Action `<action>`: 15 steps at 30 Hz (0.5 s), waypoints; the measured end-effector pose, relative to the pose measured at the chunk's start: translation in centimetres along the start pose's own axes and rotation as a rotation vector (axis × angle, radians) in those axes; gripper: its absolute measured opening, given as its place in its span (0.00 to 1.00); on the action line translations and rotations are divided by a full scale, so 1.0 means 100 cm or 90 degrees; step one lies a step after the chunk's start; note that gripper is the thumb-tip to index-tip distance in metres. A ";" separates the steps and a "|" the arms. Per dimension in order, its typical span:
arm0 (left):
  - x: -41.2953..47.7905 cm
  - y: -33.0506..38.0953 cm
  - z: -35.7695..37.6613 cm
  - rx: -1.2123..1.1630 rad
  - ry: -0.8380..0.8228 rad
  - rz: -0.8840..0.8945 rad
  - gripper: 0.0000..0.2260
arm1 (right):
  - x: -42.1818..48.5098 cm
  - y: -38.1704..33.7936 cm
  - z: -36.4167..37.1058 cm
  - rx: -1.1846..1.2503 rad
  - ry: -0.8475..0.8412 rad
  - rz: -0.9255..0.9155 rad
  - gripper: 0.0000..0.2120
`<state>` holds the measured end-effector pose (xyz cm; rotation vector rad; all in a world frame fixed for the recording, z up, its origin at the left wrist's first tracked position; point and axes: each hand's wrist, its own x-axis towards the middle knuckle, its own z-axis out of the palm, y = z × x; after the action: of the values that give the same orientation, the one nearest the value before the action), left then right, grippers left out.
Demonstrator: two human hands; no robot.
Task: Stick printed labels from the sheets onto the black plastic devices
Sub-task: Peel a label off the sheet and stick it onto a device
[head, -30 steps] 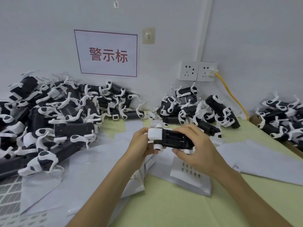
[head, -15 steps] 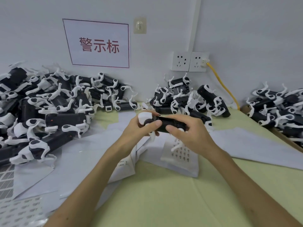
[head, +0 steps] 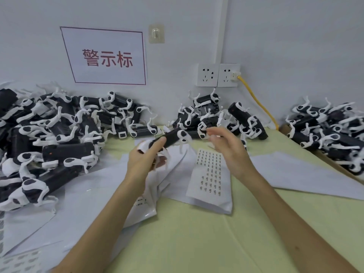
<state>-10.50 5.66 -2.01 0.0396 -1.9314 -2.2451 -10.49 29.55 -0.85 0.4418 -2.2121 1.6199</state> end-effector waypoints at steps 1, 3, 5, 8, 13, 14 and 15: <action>0.002 -0.001 -0.002 0.036 0.052 0.029 0.14 | 0.001 0.006 -0.004 -0.087 0.002 0.004 0.12; 0.003 -0.004 -0.006 0.091 0.105 0.066 0.15 | 0.000 0.020 -0.006 -0.241 -0.016 0.049 0.15; 0.003 -0.009 -0.007 0.141 0.111 0.068 0.15 | 0.001 0.031 -0.007 -0.386 -0.035 0.123 0.22; 0.002 -0.018 -0.007 0.225 0.088 0.078 0.16 | 0.002 0.046 -0.008 -0.536 -0.097 0.194 0.33; 0.000 -0.013 -0.008 0.477 0.111 0.079 0.27 | 0.002 0.053 -0.009 -0.554 -0.141 0.209 0.42; 0.001 -0.011 -0.009 0.496 0.113 0.071 0.29 | 0.002 0.052 -0.010 -0.545 -0.133 0.212 0.43; 0.001 -0.008 -0.010 0.489 0.108 0.059 0.31 | 0.002 0.050 -0.011 -0.532 -0.123 0.216 0.43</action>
<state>-10.52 4.82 -2.95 0.2240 -2.4921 -1.2767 -12.85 32.09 -4.68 -0.0240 -2.9544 0.6456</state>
